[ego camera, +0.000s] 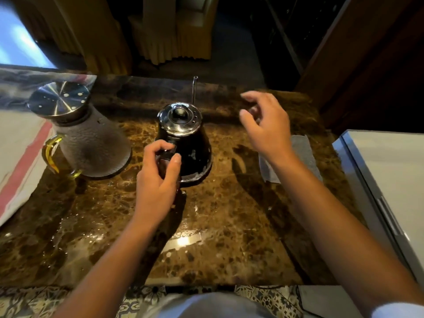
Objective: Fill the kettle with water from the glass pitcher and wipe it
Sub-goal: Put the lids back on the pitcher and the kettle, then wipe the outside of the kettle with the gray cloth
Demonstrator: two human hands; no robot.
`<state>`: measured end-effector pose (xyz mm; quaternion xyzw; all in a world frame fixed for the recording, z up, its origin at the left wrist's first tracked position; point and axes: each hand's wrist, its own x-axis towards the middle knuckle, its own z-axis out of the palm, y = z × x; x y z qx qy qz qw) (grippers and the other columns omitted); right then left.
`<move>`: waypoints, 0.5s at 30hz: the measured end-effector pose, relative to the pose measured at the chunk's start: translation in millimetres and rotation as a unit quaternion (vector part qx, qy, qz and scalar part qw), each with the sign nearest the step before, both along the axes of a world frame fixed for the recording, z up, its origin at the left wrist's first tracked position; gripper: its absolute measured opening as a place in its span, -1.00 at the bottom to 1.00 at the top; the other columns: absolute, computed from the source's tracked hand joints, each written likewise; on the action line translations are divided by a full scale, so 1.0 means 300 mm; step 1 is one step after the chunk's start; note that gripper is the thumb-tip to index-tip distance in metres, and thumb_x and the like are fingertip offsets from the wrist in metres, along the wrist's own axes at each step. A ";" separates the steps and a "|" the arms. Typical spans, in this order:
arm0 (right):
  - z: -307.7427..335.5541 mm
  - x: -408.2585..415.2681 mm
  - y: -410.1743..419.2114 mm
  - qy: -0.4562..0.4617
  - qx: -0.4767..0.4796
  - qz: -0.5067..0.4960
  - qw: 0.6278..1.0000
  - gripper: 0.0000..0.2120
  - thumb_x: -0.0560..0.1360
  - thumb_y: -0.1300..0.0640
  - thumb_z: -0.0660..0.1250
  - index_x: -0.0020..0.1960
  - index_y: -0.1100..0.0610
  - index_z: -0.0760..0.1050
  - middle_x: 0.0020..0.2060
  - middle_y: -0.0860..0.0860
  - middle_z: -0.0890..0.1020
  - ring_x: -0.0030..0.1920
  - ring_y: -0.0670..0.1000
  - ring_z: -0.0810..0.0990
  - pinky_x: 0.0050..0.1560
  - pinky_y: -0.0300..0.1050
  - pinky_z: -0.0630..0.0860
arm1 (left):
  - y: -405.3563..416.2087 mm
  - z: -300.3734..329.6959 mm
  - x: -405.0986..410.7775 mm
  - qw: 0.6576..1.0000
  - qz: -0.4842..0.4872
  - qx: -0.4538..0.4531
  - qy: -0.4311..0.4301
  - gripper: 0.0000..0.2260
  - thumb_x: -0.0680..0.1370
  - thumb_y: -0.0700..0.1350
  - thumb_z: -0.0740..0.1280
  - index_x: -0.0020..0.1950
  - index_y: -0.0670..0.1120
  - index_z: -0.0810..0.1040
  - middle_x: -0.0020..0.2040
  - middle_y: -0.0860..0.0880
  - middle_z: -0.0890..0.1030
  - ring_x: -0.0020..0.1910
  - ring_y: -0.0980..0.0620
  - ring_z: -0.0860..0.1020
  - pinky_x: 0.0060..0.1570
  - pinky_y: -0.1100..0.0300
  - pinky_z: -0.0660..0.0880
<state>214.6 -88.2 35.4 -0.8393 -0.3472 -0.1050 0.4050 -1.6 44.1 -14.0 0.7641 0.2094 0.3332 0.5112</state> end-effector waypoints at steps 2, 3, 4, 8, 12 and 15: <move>-0.089 0.078 -0.095 0.009 -0.058 -0.027 0.998 -0.63 0.60 -0.01 0.29 0.37 0.05 0.55 0.30 0.00 0.58 0.29 0.03 0.55 0.32 0.01 0.50 | -0.032 -0.005 0.033 0.999 0.046 0.011 -0.009 -0.84 0.69 -0.19 0.25 0.23 0.00 0.37 -0.24 0.06 0.46 -0.33 0.22 0.48 -0.35 0.33 0.40; -0.138 0.110 -0.137 0.017 -0.098 -0.038 0.994 -0.60 0.61 -0.03 0.27 0.39 0.06 0.54 0.36 0.03 0.56 0.38 0.07 0.50 0.41 0.05 0.43 | -0.041 -0.008 0.044 0.998 0.062 0.015 -0.013 -0.85 0.69 -0.21 0.24 0.22 -0.03 0.37 -0.26 0.08 0.43 -0.36 0.22 0.44 -0.39 0.31 0.37; -0.183 0.138 -0.171 0.027 -0.138 -0.049 0.989 -0.58 0.62 -0.05 0.26 0.42 0.08 0.52 0.41 0.06 0.52 0.45 0.10 0.44 0.47 0.07 0.35 | -0.046 -0.009 0.051 0.997 0.074 0.020 -0.014 -0.86 0.69 -0.21 0.23 0.22 -0.04 0.37 -0.26 0.09 0.42 -0.38 0.21 0.42 -0.42 0.27 0.35; -0.326 0.206 -0.251 0.069 -0.246 -0.083 0.963 -0.43 0.66 -0.13 0.24 0.56 0.15 0.36 0.59 0.15 0.32 0.61 0.17 0.22 0.58 0.14 0.17 | -0.051 -0.014 0.058 0.993 0.108 0.046 -0.004 -0.86 0.69 -0.20 0.22 0.22 -0.02 0.36 -0.23 0.07 0.44 -0.39 0.11 0.41 -0.43 0.16 0.35; -0.420 0.238 -0.260 0.087 -0.303 -0.106 0.943 -0.21 0.63 -0.35 0.13 0.66 0.13 0.14 0.67 0.16 0.12 0.68 0.19 0.03 0.62 0.25 0.03 | -0.051 -0.030 0.070 0.990 0.132 0.047 -0.006 -0.87 0.69 -0.12 0.23 0.22 0.01 0.37 -0.15 0.04 0.47 -0.33 -0.07 0.46 -0.38 0.04 0.40; -0.460 0.247 -0.249 0.073 -0.327 -0.116 0.935 -0.10 0.59 -0.46 0.00 0.68 0.15 0.06 0.68 0.17 0.09 0.68 0.20 -0.01 0.64 0.29 -0.05 | -0.040 -0.037 0.070 0.990 0.135 0.033 -0.001 -0.88 0.67 -0.03 0.23 0.21 0.10 0.38 -0.13 -0.12 0.49 -0.35 -0.09 0.46 -0.41 0.01 0.40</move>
